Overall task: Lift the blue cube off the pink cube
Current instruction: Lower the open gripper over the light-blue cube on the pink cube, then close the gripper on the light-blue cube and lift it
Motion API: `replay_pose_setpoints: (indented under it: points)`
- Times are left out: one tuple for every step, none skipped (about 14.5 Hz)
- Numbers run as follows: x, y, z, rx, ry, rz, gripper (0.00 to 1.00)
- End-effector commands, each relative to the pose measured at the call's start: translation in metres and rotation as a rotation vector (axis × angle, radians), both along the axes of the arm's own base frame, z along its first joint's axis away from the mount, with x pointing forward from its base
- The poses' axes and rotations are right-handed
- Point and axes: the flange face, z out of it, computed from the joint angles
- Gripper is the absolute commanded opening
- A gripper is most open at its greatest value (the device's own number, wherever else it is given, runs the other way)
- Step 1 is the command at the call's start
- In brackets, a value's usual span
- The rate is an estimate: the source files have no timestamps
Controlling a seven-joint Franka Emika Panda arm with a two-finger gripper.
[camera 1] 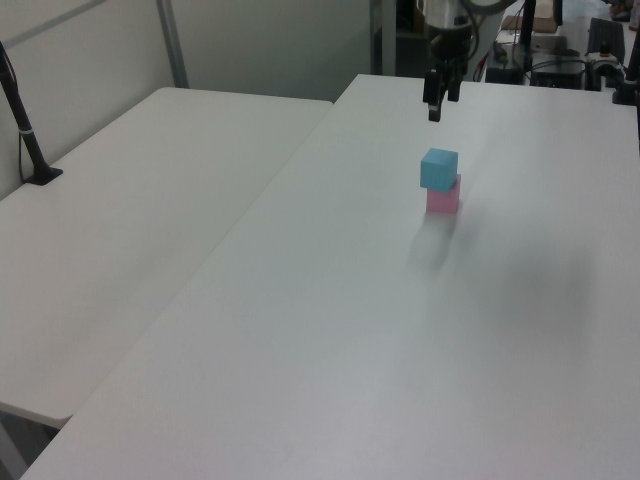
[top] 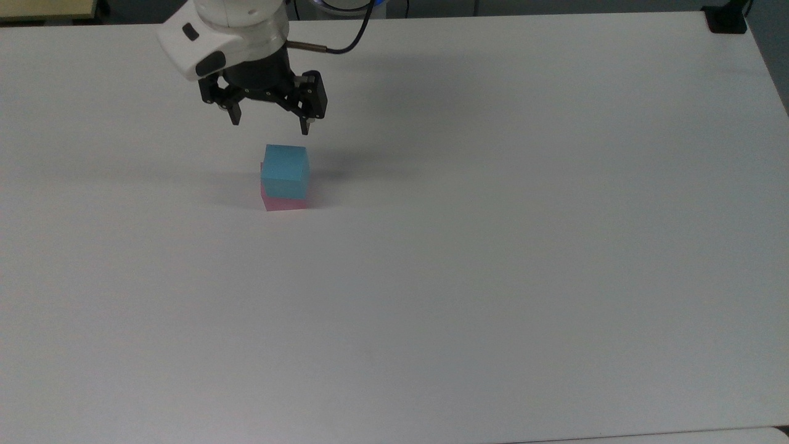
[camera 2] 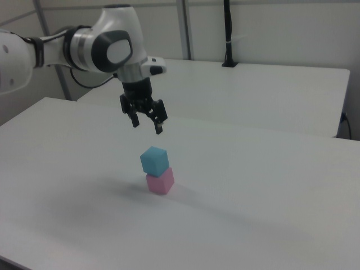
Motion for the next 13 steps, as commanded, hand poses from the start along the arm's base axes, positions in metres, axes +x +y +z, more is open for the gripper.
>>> replay_pose_setpoints:
  points:
    - [0.006,0.004,-0.041,-0.001,0.033,0.006,1.0]
    - [0.01,0.004,-0.062,-0.007,0.05,0.012,1.0]
    - [0.013,0.005,-0.08,-0.02,0.059,0.019,1.0]
    - [0.015,0.003,-0.101,-0.051,0.075,0.031,1.0]
    - [0.014,0.003,-0.12,-0.074,0.094,0.045,1.0]
    - [0.013,0.003,-0.125,-0.079,0.094,0.049,1.0]
    - [0.012,0.003,-0.129,-0.08,0.095,0.05,0.91]
    - [0.012,0.008,-0.128,-0.08,0.094,0.058,0.73]
    - [0.012,0.013,-0.124,-0.079,0.092,0.063,0.42]
    - [0.012,0.014,-0.12,-0.076,0.089,0.058,0.33]
    - [0.012,0.019,-0.114,-0.072,0.078,0.057,0.33]
    - [0.011,0.024,-0.103,-0.065,0.068,0.058,0.33]
    - [0.01,0.03,-0.093,-0.059,0.063,0.064,0.33]
